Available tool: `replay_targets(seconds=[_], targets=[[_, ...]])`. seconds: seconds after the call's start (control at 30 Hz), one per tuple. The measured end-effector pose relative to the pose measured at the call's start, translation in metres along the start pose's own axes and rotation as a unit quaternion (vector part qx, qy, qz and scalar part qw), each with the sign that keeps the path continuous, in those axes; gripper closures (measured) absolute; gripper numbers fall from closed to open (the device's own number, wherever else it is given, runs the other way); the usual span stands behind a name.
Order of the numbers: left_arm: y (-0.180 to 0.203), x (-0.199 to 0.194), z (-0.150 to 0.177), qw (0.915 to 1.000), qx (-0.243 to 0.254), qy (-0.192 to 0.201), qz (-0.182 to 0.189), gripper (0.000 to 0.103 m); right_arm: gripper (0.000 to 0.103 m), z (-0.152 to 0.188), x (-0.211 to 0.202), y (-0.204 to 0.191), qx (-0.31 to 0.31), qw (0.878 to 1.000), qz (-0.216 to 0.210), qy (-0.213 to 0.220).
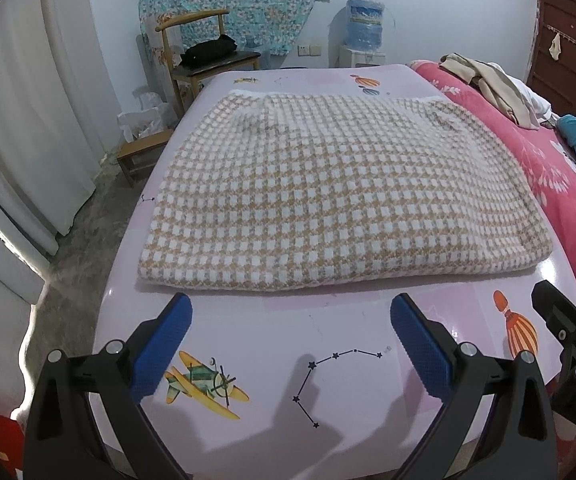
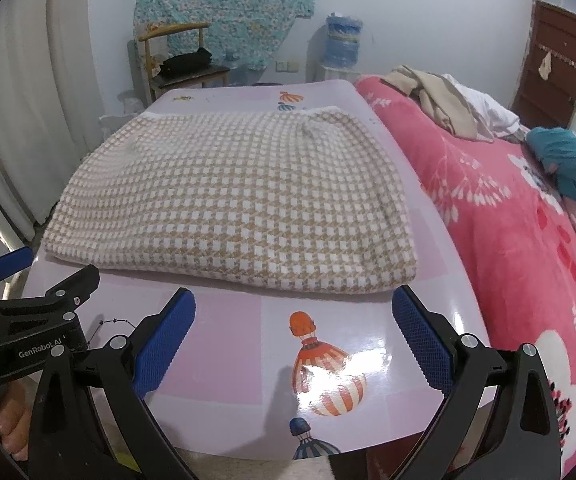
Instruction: Fold large clothes
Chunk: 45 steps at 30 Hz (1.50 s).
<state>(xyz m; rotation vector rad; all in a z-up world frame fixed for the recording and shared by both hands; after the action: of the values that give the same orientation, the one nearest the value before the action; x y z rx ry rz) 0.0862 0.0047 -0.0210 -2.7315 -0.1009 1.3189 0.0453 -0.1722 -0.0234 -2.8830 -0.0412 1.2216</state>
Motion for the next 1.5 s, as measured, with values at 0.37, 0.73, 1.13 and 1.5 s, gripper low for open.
replay_targets(seconds=[0.37,0.73,1.13,1.5], targets=[[-0.0043,0.0026,0.0006,1.0000,-0.007,-0.007,0.002,0.005,0.008,0.0011,0.0007,-0.0019,-0.005,1.000,0.000,-0.003],[-0.0051,0.0027,0.0011,0.9999,-0.008,-0.007,0.003,0.005,0.008,0.0012,0.0008,-0.0029,-0.012,1.000,-0.001,-0.005],[-0.0053,0.0023,0.0011,0.9999,-0.009,-0.006,0.005,0.005,0.008,0.0006,0.0019,-0.0043,-0.014,1.000,-0.001,-0.005],[-0.0056,0.0027,0.0012,0.9999,-0.008,-0.007,0.006,0.005,0.008,0.0006,0.0022,-0.0035,-0.016,1.000,-0.001,-0.004]])
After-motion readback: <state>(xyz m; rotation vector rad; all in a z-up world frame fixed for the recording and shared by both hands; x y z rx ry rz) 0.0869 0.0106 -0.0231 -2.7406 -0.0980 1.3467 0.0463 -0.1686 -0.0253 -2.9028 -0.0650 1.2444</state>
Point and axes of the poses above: each gripper's, at about its wrist camera, not at the fingertips, and x roughly the way its jaws point, y to its right, z to its underside, the point moved 6 cm from there along x, roughly the way its jaws point, and after that the axes turned 6 degrees about -z, right-handed, at the moved point
